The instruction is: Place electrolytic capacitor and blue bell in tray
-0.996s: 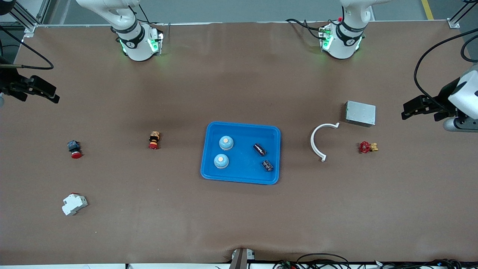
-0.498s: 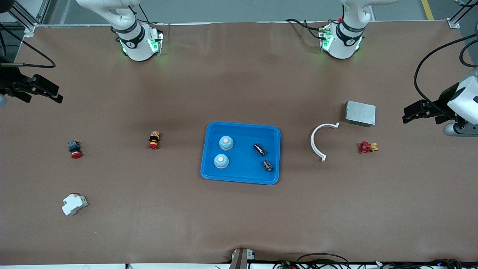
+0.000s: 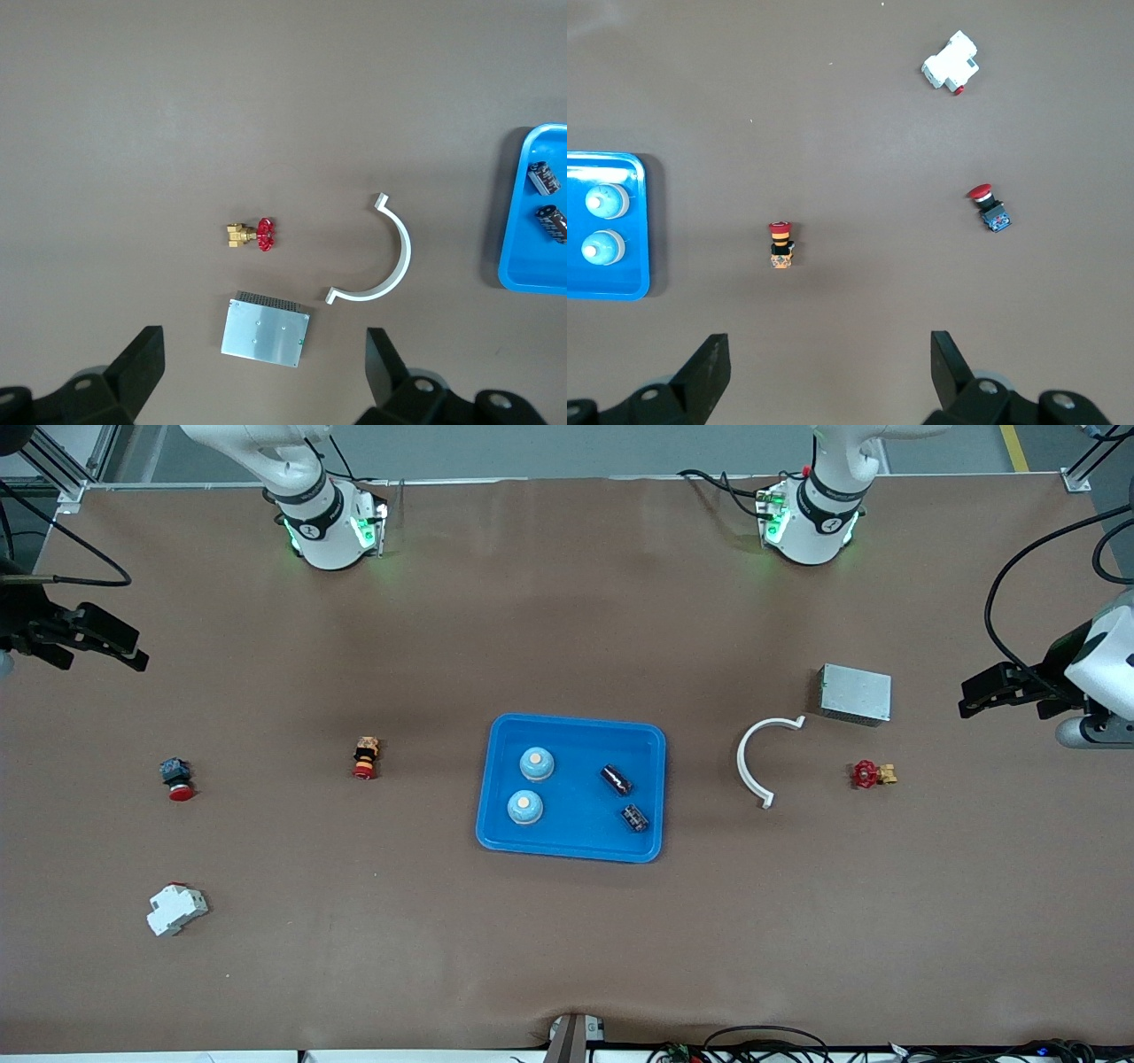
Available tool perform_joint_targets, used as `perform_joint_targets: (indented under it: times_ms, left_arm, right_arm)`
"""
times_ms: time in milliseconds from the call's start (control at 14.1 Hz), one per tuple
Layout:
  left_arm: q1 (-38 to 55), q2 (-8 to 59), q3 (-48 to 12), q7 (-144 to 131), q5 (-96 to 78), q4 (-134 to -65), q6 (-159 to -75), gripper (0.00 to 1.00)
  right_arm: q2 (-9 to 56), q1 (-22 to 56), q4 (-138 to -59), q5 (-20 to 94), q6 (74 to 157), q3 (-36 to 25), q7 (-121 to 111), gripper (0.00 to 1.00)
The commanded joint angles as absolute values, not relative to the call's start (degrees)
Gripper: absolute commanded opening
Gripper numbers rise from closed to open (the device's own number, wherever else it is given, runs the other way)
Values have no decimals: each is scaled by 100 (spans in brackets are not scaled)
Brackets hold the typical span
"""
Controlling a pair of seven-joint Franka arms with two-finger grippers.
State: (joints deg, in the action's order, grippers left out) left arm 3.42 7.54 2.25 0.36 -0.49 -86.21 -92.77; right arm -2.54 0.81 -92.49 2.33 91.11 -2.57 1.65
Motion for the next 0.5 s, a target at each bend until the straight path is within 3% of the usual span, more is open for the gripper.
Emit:
perform_joint_targets:
  times_ms: [0,427]
  left_arm:
    - [299,756,255,26,9,-8578,-9264,100]
    - [211,765,229,35,18,-8578,-9264,100]
  right_arm:
    - [-352,0,-9299,325,9132,-193,97,100]
    - [-343,35,-9299,316,9193,-193,97,100]
